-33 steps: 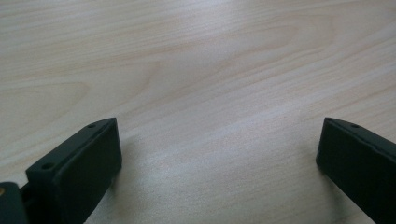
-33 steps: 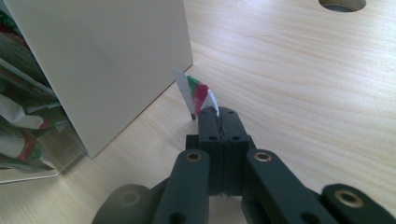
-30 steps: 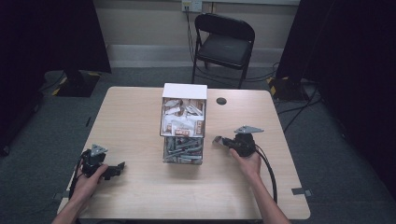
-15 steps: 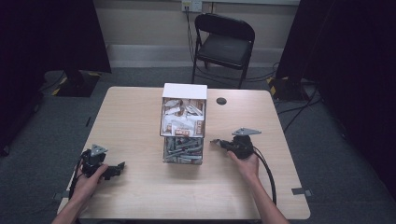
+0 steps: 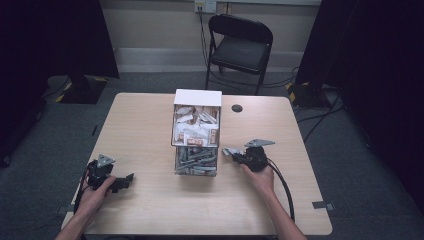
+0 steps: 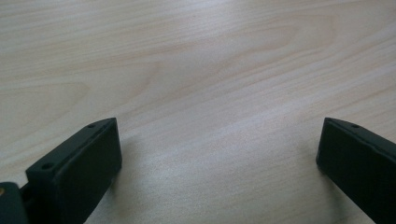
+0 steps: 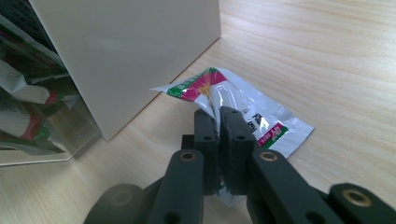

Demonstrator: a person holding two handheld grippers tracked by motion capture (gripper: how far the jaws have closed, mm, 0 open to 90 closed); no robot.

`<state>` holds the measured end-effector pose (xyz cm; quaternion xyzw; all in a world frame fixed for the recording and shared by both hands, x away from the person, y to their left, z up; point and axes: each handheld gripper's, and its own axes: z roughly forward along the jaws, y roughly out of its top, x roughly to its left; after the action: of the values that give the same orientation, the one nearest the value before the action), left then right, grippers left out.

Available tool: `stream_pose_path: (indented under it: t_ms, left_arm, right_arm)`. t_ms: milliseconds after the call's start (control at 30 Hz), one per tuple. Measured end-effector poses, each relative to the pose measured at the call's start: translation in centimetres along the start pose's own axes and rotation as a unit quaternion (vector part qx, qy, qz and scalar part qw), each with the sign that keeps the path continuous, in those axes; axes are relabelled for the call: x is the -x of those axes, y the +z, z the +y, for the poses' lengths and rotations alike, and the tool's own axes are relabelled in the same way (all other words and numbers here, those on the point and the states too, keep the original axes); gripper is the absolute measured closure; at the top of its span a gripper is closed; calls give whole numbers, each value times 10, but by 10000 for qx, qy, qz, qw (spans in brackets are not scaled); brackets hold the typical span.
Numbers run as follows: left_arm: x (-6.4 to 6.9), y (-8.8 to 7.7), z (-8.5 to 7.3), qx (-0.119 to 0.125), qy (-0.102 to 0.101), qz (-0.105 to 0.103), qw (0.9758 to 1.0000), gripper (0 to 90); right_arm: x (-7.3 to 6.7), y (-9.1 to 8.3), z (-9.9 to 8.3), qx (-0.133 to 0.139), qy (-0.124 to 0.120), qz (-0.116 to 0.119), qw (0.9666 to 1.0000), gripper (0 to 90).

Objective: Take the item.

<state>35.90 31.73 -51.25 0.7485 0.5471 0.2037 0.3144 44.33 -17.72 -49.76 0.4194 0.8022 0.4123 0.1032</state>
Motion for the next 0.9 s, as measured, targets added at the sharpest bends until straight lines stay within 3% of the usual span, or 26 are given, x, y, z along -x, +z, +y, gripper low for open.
stream_pose_path:
  t_ms: [433,900]
  left_arm:
    - [0,0,0,1,-1,0,10000,0]
    - [0,0,0,0,-1,0,10000,0]
  right_arm:
    - [0,4,-1,-59,95,-80,9999,668]
    - [1,1,1,92,244,-225,9994,255]
